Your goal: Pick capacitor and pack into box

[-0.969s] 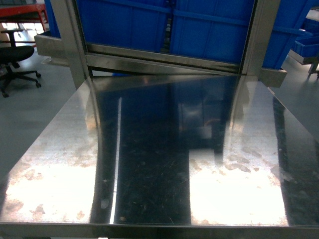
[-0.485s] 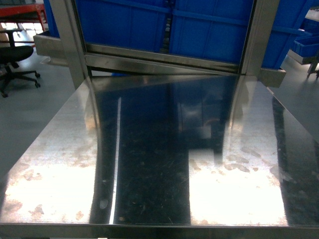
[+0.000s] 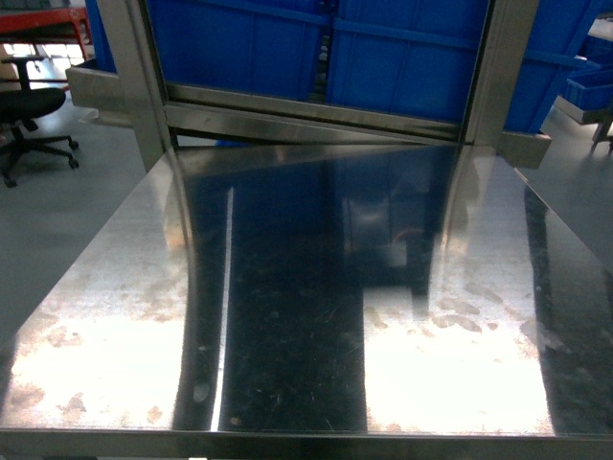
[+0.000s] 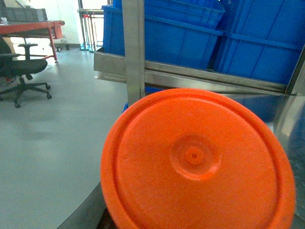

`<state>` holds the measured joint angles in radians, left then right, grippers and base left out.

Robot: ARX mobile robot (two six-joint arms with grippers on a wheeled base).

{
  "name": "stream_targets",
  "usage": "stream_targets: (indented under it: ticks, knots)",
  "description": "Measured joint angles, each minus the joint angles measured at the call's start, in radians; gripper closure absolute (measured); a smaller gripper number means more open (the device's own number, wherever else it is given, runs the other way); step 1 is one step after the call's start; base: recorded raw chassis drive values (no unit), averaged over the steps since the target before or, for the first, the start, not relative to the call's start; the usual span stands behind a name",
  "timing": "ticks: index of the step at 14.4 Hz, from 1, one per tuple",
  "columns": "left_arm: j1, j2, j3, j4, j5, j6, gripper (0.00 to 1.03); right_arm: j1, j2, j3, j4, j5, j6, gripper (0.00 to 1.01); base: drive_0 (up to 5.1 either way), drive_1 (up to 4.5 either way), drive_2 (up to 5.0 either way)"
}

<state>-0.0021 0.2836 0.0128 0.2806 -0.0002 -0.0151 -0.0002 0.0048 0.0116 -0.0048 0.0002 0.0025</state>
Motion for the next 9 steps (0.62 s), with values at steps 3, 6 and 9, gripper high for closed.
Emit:
stream_targets:
  ticks: [3,6,9]
  knots:
    - [0.0,-0.051,0.0,-0.05,0.0,0.0,0.59,0.0,0.0,0.0,0.0,0.0,0.0,0.03,0.0,0.0,0.0]
    - [0.0,-0.093,0.0,-0.093,0.0,0.0,0.59,0.0,0.0,0.0,0.0,0.0,0.0,0.03,0.0,0.0,0.0]
    - [0.0,-0.273,0.001,-0.29,-0.002,0.0,0.59,0.0,0.0,0.0,-0.001,0.0,0.0,0.03,0.0,0.0,0.0]
